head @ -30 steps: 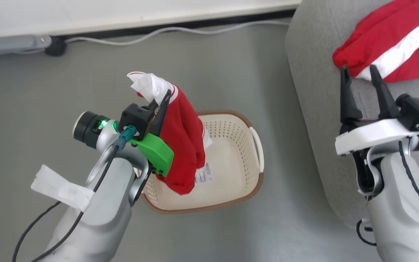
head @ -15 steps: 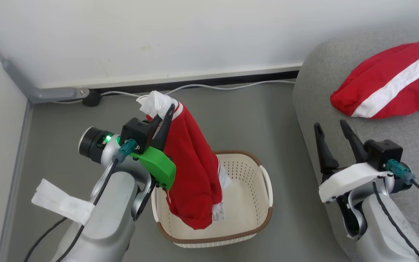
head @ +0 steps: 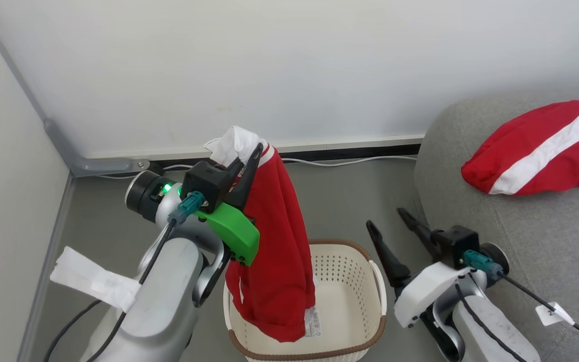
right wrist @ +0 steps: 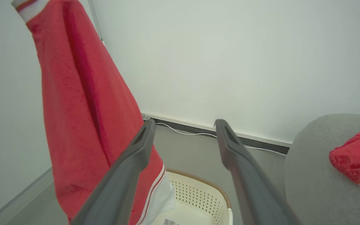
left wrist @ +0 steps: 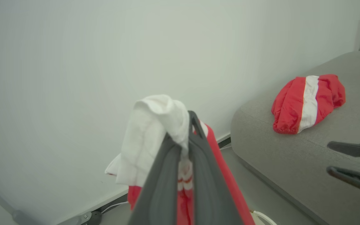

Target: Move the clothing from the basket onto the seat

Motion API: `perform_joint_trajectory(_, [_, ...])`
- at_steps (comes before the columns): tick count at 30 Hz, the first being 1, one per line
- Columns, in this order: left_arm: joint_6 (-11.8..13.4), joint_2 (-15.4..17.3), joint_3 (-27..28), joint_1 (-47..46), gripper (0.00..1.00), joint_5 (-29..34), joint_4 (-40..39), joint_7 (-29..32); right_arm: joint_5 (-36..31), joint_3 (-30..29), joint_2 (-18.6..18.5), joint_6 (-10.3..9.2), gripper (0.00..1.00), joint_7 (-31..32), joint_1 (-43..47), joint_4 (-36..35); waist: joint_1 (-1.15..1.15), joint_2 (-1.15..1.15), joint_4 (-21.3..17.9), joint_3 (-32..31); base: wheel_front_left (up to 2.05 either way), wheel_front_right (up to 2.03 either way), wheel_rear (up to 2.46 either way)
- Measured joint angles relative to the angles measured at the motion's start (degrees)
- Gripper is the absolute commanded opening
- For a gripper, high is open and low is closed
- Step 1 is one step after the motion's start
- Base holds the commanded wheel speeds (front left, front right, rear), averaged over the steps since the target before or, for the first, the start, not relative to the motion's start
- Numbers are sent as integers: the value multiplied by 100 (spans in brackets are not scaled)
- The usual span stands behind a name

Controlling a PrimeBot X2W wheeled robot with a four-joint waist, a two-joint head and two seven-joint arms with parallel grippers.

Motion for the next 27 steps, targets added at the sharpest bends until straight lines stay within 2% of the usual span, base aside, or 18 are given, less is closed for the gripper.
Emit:
perform_joint_trajectory(13, [-8,0,-432,-21,0,-197,-504,353,576,1638,-11,8,100,0,-452,9,0,0,324,3,0,0,0])
perform_joint_trajectory(27, [10,4,-878,-112,0,-497,-1088,605,979,2271,-24,8,100,133,-837,565,0,0,654,14,0,0,0])
